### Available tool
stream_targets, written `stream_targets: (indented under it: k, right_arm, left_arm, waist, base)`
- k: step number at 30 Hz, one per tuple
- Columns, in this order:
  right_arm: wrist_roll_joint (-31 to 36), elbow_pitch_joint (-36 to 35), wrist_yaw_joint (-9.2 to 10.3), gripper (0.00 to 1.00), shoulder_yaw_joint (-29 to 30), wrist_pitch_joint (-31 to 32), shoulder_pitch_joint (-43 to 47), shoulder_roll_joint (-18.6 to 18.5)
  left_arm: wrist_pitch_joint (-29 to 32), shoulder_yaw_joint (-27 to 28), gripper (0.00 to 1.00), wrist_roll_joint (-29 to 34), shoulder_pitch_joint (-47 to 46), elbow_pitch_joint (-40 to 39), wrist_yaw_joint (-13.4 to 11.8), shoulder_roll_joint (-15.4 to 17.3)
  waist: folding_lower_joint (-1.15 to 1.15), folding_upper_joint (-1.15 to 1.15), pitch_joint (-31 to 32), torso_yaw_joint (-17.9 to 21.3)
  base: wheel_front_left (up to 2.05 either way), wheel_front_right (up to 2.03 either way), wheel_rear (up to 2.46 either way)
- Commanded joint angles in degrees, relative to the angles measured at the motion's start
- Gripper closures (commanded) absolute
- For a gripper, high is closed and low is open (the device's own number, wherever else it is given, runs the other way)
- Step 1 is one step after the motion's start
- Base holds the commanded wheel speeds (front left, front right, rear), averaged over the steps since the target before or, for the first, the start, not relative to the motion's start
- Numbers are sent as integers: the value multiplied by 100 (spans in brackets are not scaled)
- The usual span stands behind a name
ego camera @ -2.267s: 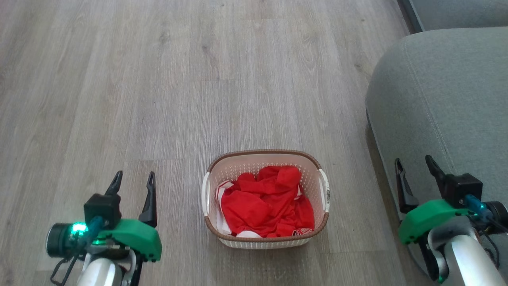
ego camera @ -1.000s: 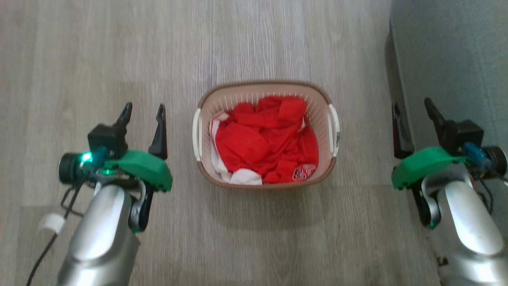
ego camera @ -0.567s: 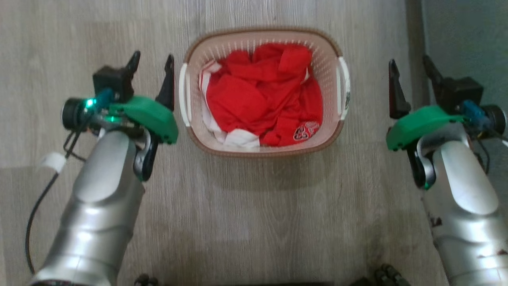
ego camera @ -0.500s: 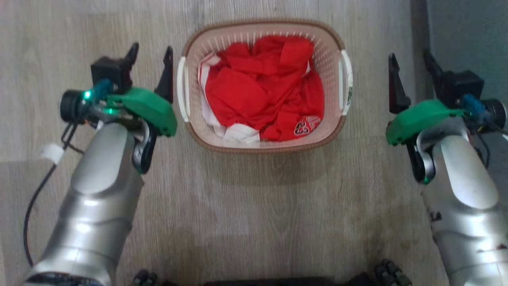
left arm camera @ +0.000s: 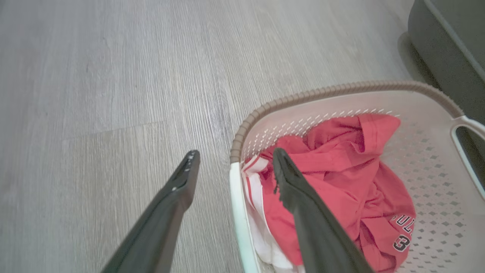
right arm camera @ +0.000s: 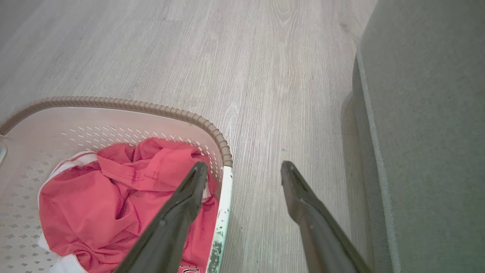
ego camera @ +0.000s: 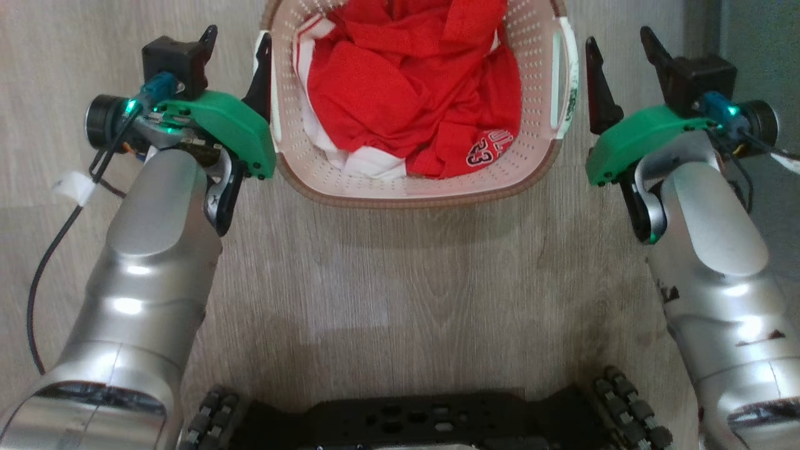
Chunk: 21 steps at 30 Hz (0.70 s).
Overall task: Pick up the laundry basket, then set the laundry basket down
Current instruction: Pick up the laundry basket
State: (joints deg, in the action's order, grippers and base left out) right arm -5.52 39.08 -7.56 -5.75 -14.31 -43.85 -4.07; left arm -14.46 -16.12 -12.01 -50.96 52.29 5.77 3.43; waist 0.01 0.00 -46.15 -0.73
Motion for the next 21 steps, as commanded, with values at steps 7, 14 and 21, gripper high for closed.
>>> stream_targets:
  k: [7,14,21]
  right_arm:
    - [-236,183,8,0,-376,-68,-152,117]
    - [-450,613,8,0,-645,-68,-389,118]
    - [-587,1159,8,0,-869,-69,-651,119]
  left_arm:
    - [-53,48,0,103,-199,326,92,224]
    - [-53,61,0,107,-377,861,117,315]
    - [-53,12,0,30,-574,1152,151,284]
  waist:
    - [-1,0,-400,100]
    - [-1,0,-671,155]
    - [-1,0,-818,73]
  base:
    - [0,0,0]
    - [0,0,0]
    - [0,0,0]
